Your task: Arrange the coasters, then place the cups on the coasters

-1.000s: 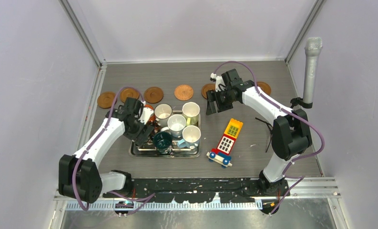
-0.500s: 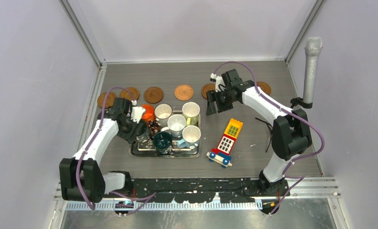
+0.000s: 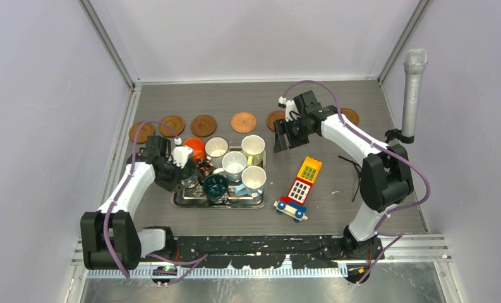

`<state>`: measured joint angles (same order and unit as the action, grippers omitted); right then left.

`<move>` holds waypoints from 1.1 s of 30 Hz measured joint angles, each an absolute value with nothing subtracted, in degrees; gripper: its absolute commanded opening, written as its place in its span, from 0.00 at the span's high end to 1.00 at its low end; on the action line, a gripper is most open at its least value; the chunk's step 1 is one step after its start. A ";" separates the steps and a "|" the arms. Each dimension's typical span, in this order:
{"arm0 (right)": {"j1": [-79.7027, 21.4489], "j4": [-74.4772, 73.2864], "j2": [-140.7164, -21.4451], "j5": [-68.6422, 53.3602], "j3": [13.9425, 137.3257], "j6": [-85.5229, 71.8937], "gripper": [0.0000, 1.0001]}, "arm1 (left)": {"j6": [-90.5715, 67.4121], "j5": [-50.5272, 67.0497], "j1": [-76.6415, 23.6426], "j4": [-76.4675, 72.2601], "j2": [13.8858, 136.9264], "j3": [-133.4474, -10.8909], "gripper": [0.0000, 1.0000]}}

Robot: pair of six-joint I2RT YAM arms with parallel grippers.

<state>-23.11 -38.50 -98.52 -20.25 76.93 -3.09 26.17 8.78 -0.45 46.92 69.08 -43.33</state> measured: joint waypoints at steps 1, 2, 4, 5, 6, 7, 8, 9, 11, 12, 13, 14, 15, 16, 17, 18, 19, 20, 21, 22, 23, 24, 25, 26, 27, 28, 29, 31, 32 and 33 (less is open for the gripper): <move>-23.11 -38.63 -98.52 -20.25 77.01 -3.07 0.31 | 26.41 9.04 -0.45 46.76 68.97 -43.16 0.89; -23.11 -38.72 -98.52 -20.25 77.12 -3.07 0.31 | 26.72 9.21 -0.45 46.70 68.69 -43.05 0.95; -23.11 -38.79 -98.52 -20.25 77.30 -3.05 0.31 | 27.18 9.28 -0.45 46.37 67.85 -42.61 0.99; -23.11 -38.85 -98.52 -20.25 77.36 -3.07 0.31 | 27.29 9.28 -0.45 46.35 67.35 -42.37 1.00; -23.11 -38.83 -98.52 -20.27 77.36 -3.07 0.32 | 27.33 9.26 -0.45 46.35 66.87 -42.15 1.00; -23.11 -38.89 -98.52 -20.27 77.36 -3.07 0.32 | 27.46 9.23 -0.45 46.35 66.17 -41.89 1.00; -23.11 -38.92 -98.52 -20.29 77.36 -3.07 0.32 | 27.53 9.17 -0.45 46.50 65.36 -41.74 1.00; -23.11 -38.89 -98.52 -20.36 77.36 -3.09 0.32 | 27.59 9.08 -0.45 46.68 64.45 -41.67 1.00; -23.11 -38.92 -98.52 -20.56 77.38 -3.09 0.33 | 27.75 8.97 -0.45 46.96 62.39 -41.65 1.00; -23.11 -38.92 -98.52 -20.67 77.41 -3.09 0.33 | 27.77 8.88 -0.45 47.27 61.21 -41.65 1.00; -23.11 -39.00 -98.52 -20.80 77.54 -3.11 0.33 | 27.77 8.78 -0.45 47.66 59.90 -41.65 1.00; -23.11 -39.00 -98.52 -20.93 77.62 -3.11 0.33 | 27.77 8.73 -0.45 48.03 58.98 -41.65 1.00; -23.11 -39.05 -98.52 -21.12 77.82 -3.11 0.33 | 27.77 8.67 -0.45 48.60 57.78 -41.65 1.00; -23.11 -39.07 -98.52 -21.32 78.06 -3.11 0.33 | 27.75 8.62 -0.45 49.06 56.95 -41.65 1.00; -23.11 -39.00 -98.52 -21.54 78.32 -3.11 0.33 | 27.73 8.62 -0.45 49.71 55.96 -41.67 1.00; -23.11 -39.00 -98.52 -21.76 78.52 -3.09 0.33 | 27.73 8.64 -0.45 50.61 55.09 -41.76 1.00; -23.11 -38.98 -98.52 -21.98 78.65 -3.09 0.33 | 27.73 8.67 -0.45 51.53 54.35 -41.95 1.00; -23.11 -38.98 -98.52 -22.22 78.70 -3.09 0.33 | 27.73 8.78 -0.45 52.90 53.56 -42.35 1.00; -23.11 -39.00 -98.52 -22.44 78.70 -3.07 0.33 | 27.77 8.93 -0.45 53.95 53.17 -42.85 1.00; -23.11 -39.03 -98.52 -22.68 78.70 -3.07 0.32 | 27.90 9.21 -0.45 55.37 52.86 -43.72 1.00; -23.11 -39.03 -98.52 -22.92 78.70 -3.03 0.31 | 28.27 9.72 -0.45 57.10 52.60 -45.06 1.00; -23.11 -39.03 -98.52 -23.18 78.70 -2.96 0.31 | 28.82 10.48 -0.45 58.70 52.31 -46.65 1.00; -23.11 -39.03 -98.52 -23.29 78.70 -2.87 0.31 | 29.17 11.18 -0.45 60.03 52.05 -48.27 1.00; -23.11 -39.03 -98.52 -23.40 78.74 -2.83 0.30 | 29.54 12.29 -0.45 61.58 51.92 -50.26 1.00; -23.11 -39.07 -98.52 -23.46 78.83 -2.74 0.30 | 30.13 13.82 -0.45 63.20 51.81 -53.08 1.00; -23.11 -39.07 -98.52 -23.49 79.00 -2.66 0.29 | 30.35 14.79 -0.45 64.16 51.77 -55.20 1.00; -23.11 -39.07 -98.50 -23.49 79.20 -2.63 0.29 | 30.50 15.84 -0.45 65.08 51.86 -57.65 1.00; -23.11 -39.05 -98.32 -23.49 79.50 -2.50 0.28 | 30.28 17.34 -0.47 67.07 53.41 -63.59 1.00; -23.11 -39.07 -98.04 -23.46 79.61 -2.42 0.28 | 30.02 17.67 -0.45 67.70 54.68 -66.41 1.00; -23.11 -39.05 -97.82 -23.44 79.66 -2.33 0.27 | 29.39 17.67 -0.47 68.36 56.82 -69.69 1.00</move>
